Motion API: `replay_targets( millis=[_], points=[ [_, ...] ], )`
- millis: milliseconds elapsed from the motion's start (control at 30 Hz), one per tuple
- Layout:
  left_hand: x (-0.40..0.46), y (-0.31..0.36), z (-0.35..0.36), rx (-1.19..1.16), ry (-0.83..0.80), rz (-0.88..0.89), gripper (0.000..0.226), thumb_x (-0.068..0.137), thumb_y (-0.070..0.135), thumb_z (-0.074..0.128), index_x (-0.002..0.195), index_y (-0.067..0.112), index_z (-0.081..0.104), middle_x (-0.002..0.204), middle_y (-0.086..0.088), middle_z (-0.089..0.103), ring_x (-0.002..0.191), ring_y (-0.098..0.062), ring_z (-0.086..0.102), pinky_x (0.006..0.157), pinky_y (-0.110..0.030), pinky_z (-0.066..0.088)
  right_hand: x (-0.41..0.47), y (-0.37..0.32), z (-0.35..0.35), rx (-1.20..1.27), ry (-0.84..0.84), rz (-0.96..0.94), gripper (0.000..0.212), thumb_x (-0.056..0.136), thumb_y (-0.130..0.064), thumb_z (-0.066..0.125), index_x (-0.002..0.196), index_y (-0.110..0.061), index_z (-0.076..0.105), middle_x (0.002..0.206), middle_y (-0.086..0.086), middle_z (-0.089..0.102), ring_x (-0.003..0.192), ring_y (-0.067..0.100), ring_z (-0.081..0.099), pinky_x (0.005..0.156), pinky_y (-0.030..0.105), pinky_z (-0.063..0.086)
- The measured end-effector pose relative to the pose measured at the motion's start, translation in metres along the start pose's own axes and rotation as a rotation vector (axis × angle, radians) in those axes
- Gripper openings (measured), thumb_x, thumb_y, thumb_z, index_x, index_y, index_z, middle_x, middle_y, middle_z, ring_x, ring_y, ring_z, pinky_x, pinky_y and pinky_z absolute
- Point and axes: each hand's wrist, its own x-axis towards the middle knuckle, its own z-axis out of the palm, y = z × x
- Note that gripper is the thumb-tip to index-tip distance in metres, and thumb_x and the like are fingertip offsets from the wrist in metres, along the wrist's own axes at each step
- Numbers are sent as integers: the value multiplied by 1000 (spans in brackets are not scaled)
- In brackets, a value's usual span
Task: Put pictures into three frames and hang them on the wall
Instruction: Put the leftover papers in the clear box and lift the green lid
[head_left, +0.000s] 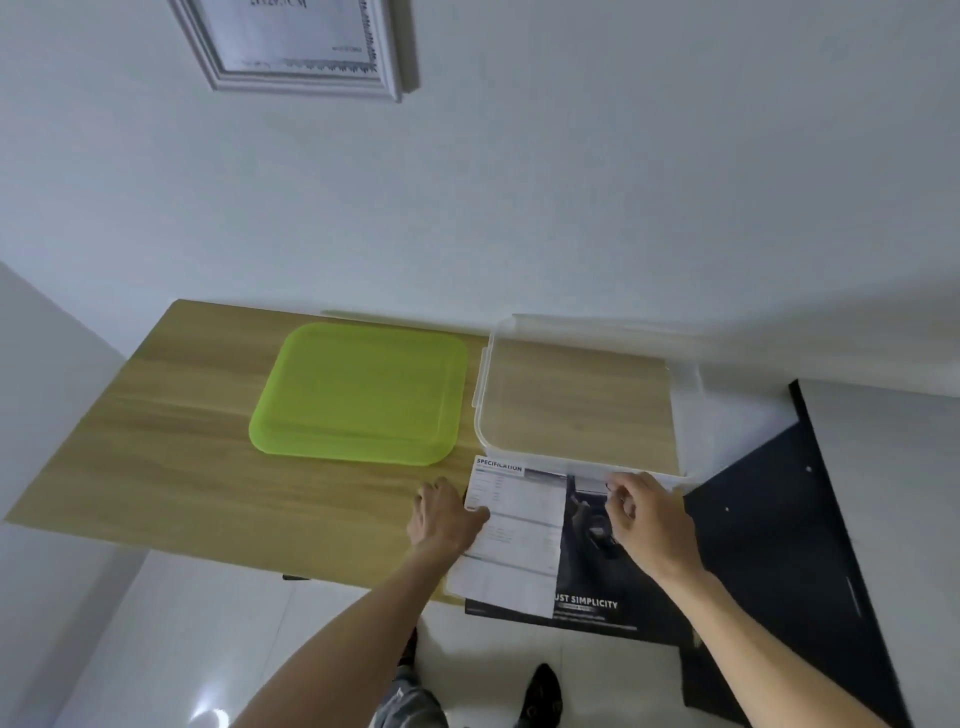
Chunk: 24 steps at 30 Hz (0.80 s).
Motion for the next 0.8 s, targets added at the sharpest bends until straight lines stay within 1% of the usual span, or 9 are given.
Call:
replay_targets(
  millis=[67, 100, 167, 233, 367, 467, 533, 700, 800],
  points=[
    [-11, 7, 18, 19, -12, -29, 74, 76, 49, 70, 131, 7, 42, 137, -13, 41, 127, -32, 42, 94, -41, 45, -17, 27, -7, -72, -93, 214, 26, 95, -35, 58, 117, -21, 61, 119, 1, 59, 99, 20, 64, 70, 36, 56],
    [-15, 10, 24, 25, -5, -39, 78, 76, 48, 71, 134, 6, 40, 140, -15, 37, 129, -32, 39, 95, -41, 44, -23, 38, -10, -107, -146, 306, 35, 95, -41, 57, 122, -19, 58, 123, 3, 56, 104, 22, 62, 71, 35, 54],
    [-19, 17, 32, 34, 5, -57, 80, 77, 45, 73, 135, 4, 36, 142, -17, 33, 131, -33, 36, 96, -39, 44, -32, 53, -13, -169, -226, 412, 54, 92, -55, 56, 131, -18, 53, 126, 6, 52, 109, 23, 59, 70, 32, 50],
    [-21, 22, 37, 33, 17, -87, 79, 78, 38, 74, 137, 2, 34, 142, -18, 32, 131, -34, 36, 96, -38, 44, -35, 59, -13, -192, -281, 449, 65, 88, -63, 57, 132, -16, 52, 124, 6, 52, 109, 23, 59, 71, 32, 50],
    [-21, 25, 43, -25, 49, -172, 73, 79, 28, 75, 135, 2, 36, 138, -18, 36, 128, -35, 37, 100, -40, 43, -39, 56, -5, -174, -299, 481, 60, 87, -53, 66, 127, -11, 53, 119, 8, 52, 106, 25, 60, 76, 35, 54],
    [-21, 24, 45, -103, 42, -240, 86, 73, 27, 81, 139, 1, 32, 140, -19, 37, 130, -36, 36, 105, -41, 39, -39, 52, 0, -137, -273, 521, 62, 85, -44, 72, 129, -7, 51, 123, 13, 50, 107, 30, 59, 77, 36, 54],
    [-19, 22, 47, -164, 36, -278, 87, 69, 27, 84, 137, 1, 35, 139, -18, 40, 131, -35, 36, 106, -40, 36, -38, 51, 0, -125, -286, 540, 63, 85, -42, 74, 130, -7, 48, 125, 15, 48, 107, 32, 59, 76, 37, 55],
    [-19, 20, 54, -316, 29, -313, 58, 71, 19, 75, 121, 3, 49, 128, -15, 49, 124, -31, 42, 99, -37, 40, -34, 49, 1, -94, -314, 606, 70, 83, -38, 77, 133, -8, 40, 128, 18, 41, 106, 37, 58, 80, 41, 56],
    [-23, 19, 53, -324, 45, -288, 43, 77, 11, 68, 116, 3, 52, 121, -13, 54, 113, -29, 50, 84, -34, 41, -30, 50, 0, -56, -333, 661, 76, 81, -36, 80, 134, -6, 35, 130, 20, 37, 107, 39, 58, 82, 43, 57]
  ],
)
